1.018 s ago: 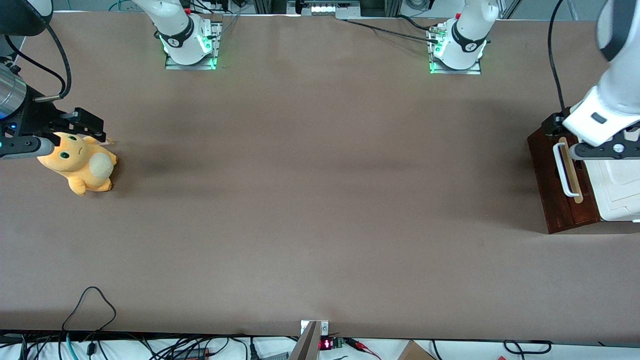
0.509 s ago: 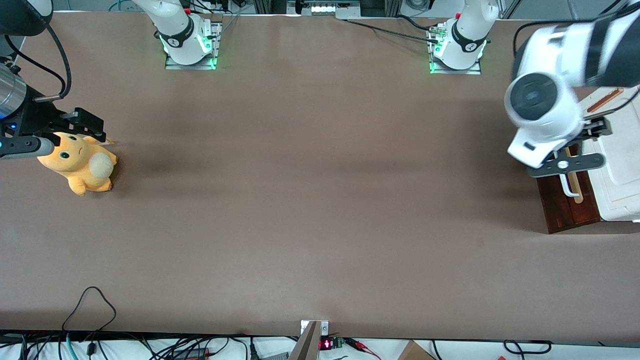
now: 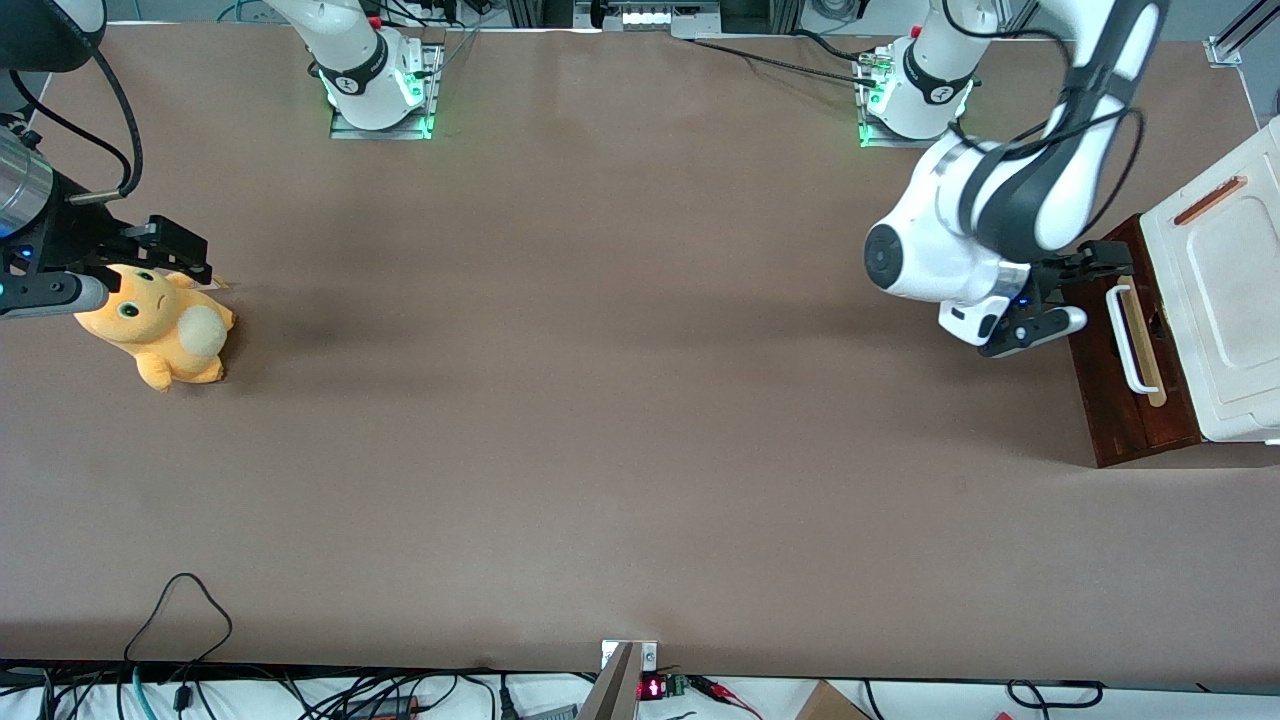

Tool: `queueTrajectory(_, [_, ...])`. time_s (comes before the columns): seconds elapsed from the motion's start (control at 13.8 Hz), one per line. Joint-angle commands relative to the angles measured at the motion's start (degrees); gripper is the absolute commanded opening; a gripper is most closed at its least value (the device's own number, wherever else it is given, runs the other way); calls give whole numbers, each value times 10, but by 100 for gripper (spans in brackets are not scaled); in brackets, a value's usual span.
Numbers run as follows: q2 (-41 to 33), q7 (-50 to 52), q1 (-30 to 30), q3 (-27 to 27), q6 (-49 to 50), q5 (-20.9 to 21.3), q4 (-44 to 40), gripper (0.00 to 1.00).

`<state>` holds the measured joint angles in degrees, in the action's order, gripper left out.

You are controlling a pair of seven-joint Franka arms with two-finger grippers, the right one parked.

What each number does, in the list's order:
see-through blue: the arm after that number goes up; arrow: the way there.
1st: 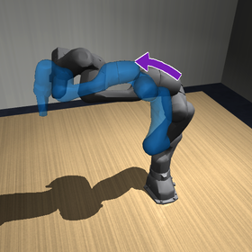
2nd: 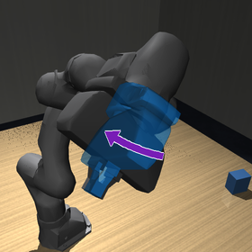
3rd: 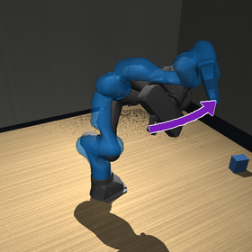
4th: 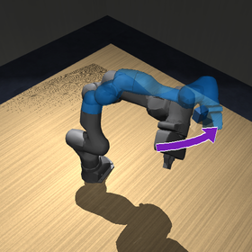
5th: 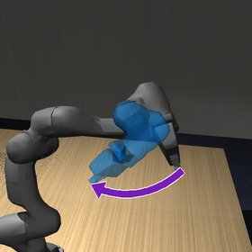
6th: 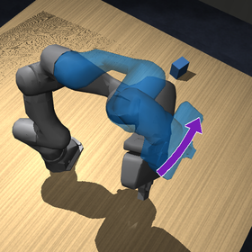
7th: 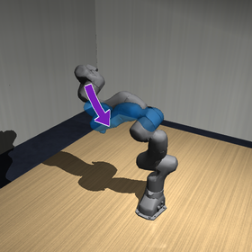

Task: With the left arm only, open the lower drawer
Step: 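Move the left gripper in around the white bar handle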

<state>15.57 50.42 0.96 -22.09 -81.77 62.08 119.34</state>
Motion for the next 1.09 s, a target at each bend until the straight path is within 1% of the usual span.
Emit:
queueTrajectory(0.0, [44,51,8,-10,21,53,25,98])
queueTrajectory(0.15, [80,65,15,-9,34,87,25,96])
queueTrajectory(0.29, [129,108,24,-9,45,127,25,95])
queueTrajectory(0.36, [142,120,25,-9,56,145,25,95])
queueTrajectory(0.51, [168,144,26,-9,73,159,22,93])
queueTrajectory(0.65, [203,176,26,-8,97,182,22,92])
queueTrajectory(0.8, [213,181,28,-8,101,193,24,92])
queueTrajectory(0.95, [213,168,43,-5,96,234,23,92])
queueTrajectory(1.02, [212,162,46,-3,88,240,22,92])
